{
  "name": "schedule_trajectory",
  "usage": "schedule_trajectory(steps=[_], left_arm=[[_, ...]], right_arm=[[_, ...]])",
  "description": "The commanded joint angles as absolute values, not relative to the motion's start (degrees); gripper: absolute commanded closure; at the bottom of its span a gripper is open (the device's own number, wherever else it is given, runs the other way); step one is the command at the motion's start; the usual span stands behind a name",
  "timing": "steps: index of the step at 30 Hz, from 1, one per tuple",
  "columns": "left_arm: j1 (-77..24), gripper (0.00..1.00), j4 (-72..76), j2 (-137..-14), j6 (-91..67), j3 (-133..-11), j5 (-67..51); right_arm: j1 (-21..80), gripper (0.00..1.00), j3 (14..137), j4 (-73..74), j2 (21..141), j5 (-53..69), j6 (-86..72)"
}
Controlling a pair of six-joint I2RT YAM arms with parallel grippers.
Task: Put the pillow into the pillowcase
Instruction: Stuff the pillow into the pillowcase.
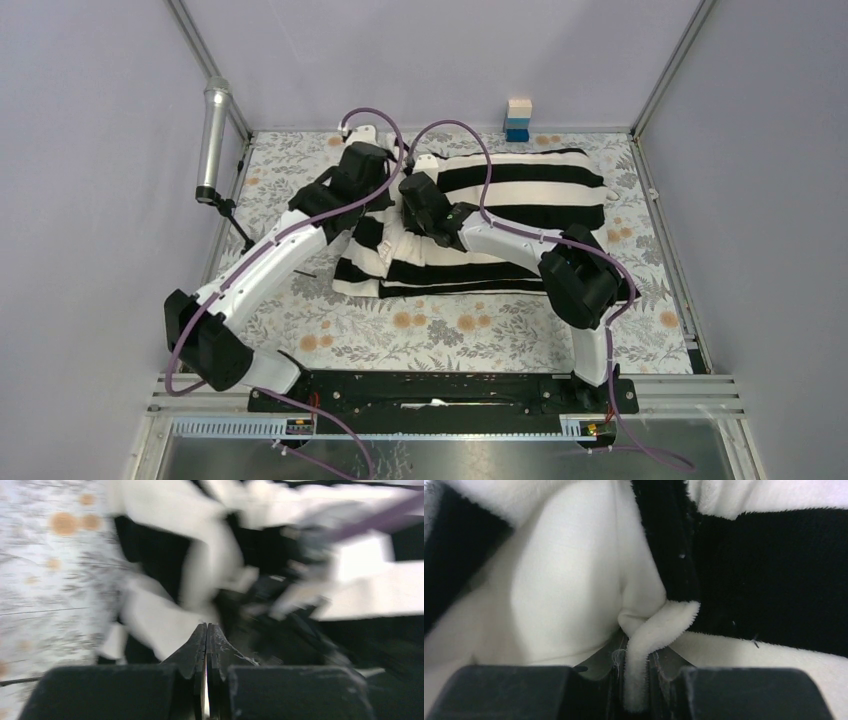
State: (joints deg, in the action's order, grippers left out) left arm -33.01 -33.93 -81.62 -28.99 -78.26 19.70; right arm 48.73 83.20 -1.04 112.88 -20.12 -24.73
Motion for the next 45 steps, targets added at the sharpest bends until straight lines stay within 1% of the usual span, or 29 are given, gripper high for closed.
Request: schedule_trajectory(steps=[1,4,6,8,10,11,12,14,16,18,22,25,30,33,36,38,39,42,45], left_arm=[[-37.1,1.00,-25.2,-73.1,-36.6,-81.8,10.8],[-37.1,1.00,-19.7,-67.9,-42.4,-72.0,6.3],[-36.8,1.00,-17.4,-65.4,-44.4,-68.6,4.3],[-36.5,1.00,-20.1,-64.8,-44.6,-68.2,7.5],[-35.9,1.00,-23.9,-65.7,-42.5,-68.7,15.4],[-34.9,0.98,-25.1,-66.9,-41.6,-68.9,18.6],[-33.3,0.91,-26.7,-69.1,-41.3,-69.4,20.6],[-29.8,0.81,-27.9,-73.8,-41.0,-70.1,19.8],[-29.1,0.69,-28.2,-77.4,-39.8,-71.0,23.1],[-28.9,0.63,-27.4,-80.4,-38.3,-71.8,25.3],[-29.0,0.54,-26.3,-85.6,-34.7,-75.2,26.8],[-29.0,0.53,-26.8,-89.2,-32.0,-78.3,29.0],[-29.1,0.54,-30.7,-97.1,-26.5,-84.4,40.5],[-29.1,0.55,-32.1,-100.9,-23.6,-87.6,43.9],[-29.1,0.57,-34.8,-104.5,-22.1,-91.2,44.8],[-29.1,0.63,-35.4,-105.3,-21.5,-92.1,44.5],[-29.1,0.71,-35.9,-105.4,-21.6,-92.6,44.1],[-30.3,0.99,-38.2,-103.1,-21.6,-95.2,44.4],[-32.2,1.00,-38.2,-99.2,-20.1,-97.5,43.3]], right_arm=[[50.2,1.00,83.9,12.0,120.8,-11.5,-26.3],[48.5,1.00,85.6,11.9,121.5,-10.9,-27.5],[47.4,1.00,87.2,12.6,122.1,-10.8,-28.0],[46.9,1.00,87.9,12.5,121.9,-10.0,-28.0],[46.9,1.00,86.7,10.9,120.1,-9.0,-27.9],[46.9,1.00,85.0,9.2,118.7,-8.2,-28.1],[46.9,1.00,83.0,7.3,117.1,-7.3,-28.6],[46.9,1.00,78.5,3.8,113.6,-5.9,-29.8],[47.1,1.00,73.3,-0.8,110.1,-5.0,-30.9],[47.2,1.00,70.5,-2.7,107.7,-4.9,-31.7],[47.9,1.00,67.3,-4.5,105.4,-4.8,-31.7],[48.5,1.00,66.3,-5.0,104.7,-4.6,-31.8],[48.6,1.00,64.8,-6.0,103.7,-4.0,-32.0],[48.7,1.00,64.2,-6.4,103.2,-3.7,-31.9],[48.7,1.00,63.5,-6.7,102.6,-3.5,-31.8],[48.7,1.00,63.2,-6.9,102.3,-3.6,-31.7],[48.6,1.00,63.3,-6.7,102.4,-3.7,-31.5],[48.7,1.00,64.6,-5.3,103.1,-4.1,-31.0],[48.7,1.00,67.1,-3.7,104.3,-4.8,-30.2]])
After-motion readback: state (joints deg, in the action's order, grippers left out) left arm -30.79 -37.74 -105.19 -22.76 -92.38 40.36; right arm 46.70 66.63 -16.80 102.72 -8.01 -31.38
